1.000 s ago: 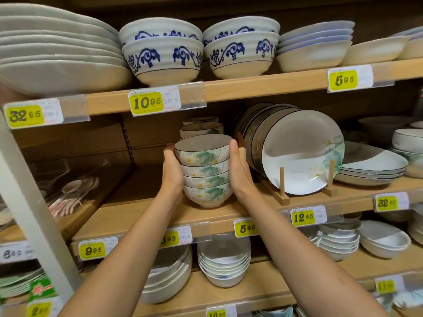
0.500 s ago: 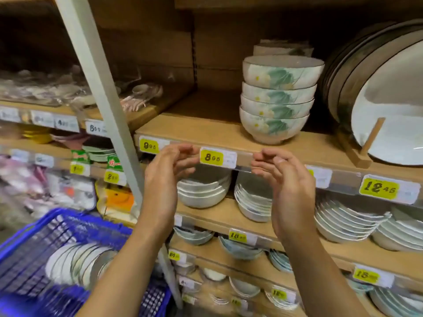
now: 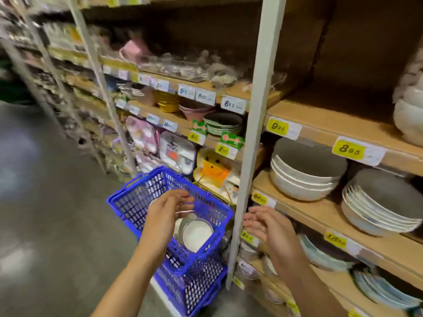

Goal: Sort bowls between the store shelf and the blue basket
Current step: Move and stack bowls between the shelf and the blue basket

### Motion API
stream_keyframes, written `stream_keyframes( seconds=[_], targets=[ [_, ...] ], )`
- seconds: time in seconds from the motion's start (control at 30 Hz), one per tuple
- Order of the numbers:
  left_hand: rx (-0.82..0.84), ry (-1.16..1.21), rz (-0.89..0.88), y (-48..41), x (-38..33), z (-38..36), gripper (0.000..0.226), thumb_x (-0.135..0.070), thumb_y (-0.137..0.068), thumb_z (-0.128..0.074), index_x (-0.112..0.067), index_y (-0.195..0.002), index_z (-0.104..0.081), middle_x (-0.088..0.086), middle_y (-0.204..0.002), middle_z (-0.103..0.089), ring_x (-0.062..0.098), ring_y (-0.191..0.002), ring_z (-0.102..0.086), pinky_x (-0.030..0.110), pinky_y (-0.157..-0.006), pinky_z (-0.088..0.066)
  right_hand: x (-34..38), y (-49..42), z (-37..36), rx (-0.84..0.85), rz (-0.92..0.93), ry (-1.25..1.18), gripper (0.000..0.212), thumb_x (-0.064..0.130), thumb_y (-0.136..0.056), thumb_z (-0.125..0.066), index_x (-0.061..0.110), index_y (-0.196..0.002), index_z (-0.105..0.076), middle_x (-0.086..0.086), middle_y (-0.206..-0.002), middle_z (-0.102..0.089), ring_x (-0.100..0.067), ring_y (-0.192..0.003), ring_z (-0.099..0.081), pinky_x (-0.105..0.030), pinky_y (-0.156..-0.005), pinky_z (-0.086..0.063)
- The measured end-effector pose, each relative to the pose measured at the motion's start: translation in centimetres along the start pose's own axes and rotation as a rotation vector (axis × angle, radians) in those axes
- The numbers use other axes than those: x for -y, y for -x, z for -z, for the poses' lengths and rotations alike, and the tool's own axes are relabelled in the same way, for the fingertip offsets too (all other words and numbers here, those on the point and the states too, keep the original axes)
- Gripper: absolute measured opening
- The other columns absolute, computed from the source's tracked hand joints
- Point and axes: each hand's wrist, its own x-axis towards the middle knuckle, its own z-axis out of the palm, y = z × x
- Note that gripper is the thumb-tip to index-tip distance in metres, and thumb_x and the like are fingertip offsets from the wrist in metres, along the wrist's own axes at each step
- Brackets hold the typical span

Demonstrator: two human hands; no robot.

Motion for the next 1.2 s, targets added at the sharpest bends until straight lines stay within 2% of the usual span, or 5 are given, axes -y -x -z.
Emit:
stream_keyframes(
  seconds=[0.47,0.63,0.87,1.1,1.2],
  targets=[
    [0.028,-0.203,0.228,-6.3,4.8,15.9,0.026,-0.008,-0.097,-0.039,-0.010,-0.094,-0.064,0.008,-0.094,-0.072,0.019,-0.078,-0.063,0.028,-0.070,-0.047,-9.6,-4.3,-14.1,-0.079,-0.196,0.213,0.013,0.007,-0.093,-0.055,0.001,-0.088,-0.066,-0.010,-0.070,-0.064,-0.016,-0.055,-0.058,-0.020,-0.052,-0.045],
    [0.063,-0.248,0.307,-10.7,7.2,16.4,0.023,-0.011,-0.097,-0.042,-0.012,-0.089,-0.063,0.010,-0.093,-0.071,0.016,-0.071,-0.063,0.029,-0.069,-0.045,-13.4,-8.2,-14.8,-0.120,-0.283,0.322,0.015,0.013,-0.092,-0.058,0.003,-0.088,-0.068,-0.011,-0.078,-0.070,-0.019,-0.069,-0.065,-0.029,-0.065,-0.051],
    [0.102,-0.390,0.417,-17.7,11.5,16.0,0.021,-0.014,-0.096,-0.044,-0.011,-0.086,-0.063,0.007,-0.085,-0.068,0.018,-0.068,-0.062,0.030,-0.065,-0.043,-18.0,-16.2,-15.7,-0.166,-0.399,0.359,0.017,0.010,-0.092,-0.056,0.007,-0.077,-0.064,-0.010,-0.076,-0.065,-0.020,-0.067,-0.058,-0.028,-0.059,-0.043],
    [0.227,-0.582,0.493,-24.5,15.8,13.5,0.024,-0.019,-0.097,-0.044,-0.014,-0.083,-0.062,0.012,-0.091,-0.070,0.023,-0.075,-0.065,0.031,-0.067,-0.044,-22.2,-21.9,-15.8,-0.172,-0.479,0.577,0.031,0.006,-0.091,-0.046,0.012,-0.063,-0.035,-0.007,-0.065,-0.034,-0.020,-0.060,-0.028,-0.033,-0.059,-0.022],
    [0.330,-0.657,0.535,-26.2,18.2,11.5,0.024,-0.019,-0.096,-0.043,-0.011,-0.082,-0.061,0.016,-0.090,-0.068,0.026,-0.082,-0.062,0.032,-0.068,-0.041,-23.0,-23.5,-15.7,-0.161,-0.557,0.676,0.014,0.012,-0.097,-0.048,0.012,-0.087,-0.058,-0.017,-0.089,-0.054,-0.031,-0.078,-0.052,-0.034,-0.065,-0.034]
  ],
)
